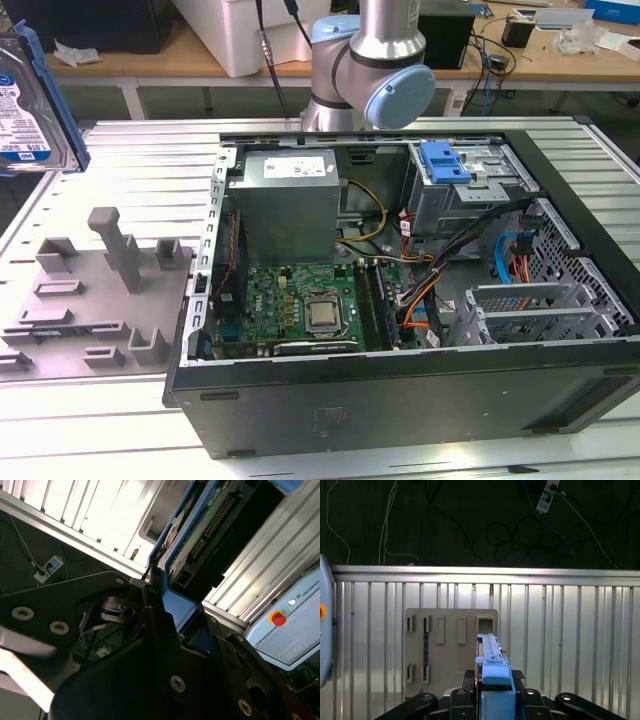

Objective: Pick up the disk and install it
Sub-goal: 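Pick up the disk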

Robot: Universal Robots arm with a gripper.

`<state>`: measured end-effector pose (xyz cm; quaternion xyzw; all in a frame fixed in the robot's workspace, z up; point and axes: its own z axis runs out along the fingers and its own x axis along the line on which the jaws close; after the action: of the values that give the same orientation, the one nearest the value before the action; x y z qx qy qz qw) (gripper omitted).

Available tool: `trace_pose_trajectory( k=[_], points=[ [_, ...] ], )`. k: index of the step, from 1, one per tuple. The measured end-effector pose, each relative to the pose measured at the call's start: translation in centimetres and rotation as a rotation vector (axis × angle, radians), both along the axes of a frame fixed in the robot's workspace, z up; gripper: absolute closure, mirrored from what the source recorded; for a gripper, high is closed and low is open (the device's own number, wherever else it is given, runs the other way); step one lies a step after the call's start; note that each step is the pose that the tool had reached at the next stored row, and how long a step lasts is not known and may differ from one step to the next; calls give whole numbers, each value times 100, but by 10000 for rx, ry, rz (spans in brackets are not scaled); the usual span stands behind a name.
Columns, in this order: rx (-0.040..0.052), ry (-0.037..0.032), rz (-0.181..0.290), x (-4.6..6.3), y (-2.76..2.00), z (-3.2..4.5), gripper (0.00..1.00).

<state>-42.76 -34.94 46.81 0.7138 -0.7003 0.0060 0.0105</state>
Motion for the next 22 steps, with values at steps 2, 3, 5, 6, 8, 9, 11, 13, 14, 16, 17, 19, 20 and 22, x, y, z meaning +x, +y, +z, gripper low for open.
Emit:
trace_pose_trajectory(
  k=[2,3,5,6,8,9,11,13,14,16,17,19,20,22],
  points=[
    [0,1,1,1,0,0,63],
    [-1,2,0,6,0,1,63],
    [-1,0,1,28,-3,1,63],
    [-1,0,0,39,-4,2,63],
    [0,0,0,68,-7,4,63],
    [0,1,0,81,-8,6,63],
    [0,0,0,117,-11,11,63],
    [-1,0,0,156,-15,16,63],
    [0,0,1,186,-18,19,63],
    [-1,-1,0,223,-22,22,63],
    [0,0,0,242,-24,23,63],
    [0,0,0,285,-29,26,63],
    [0,0,0,302,-31,27,63],
    [-1,1,0,341,-35,31,63]
  ],
)
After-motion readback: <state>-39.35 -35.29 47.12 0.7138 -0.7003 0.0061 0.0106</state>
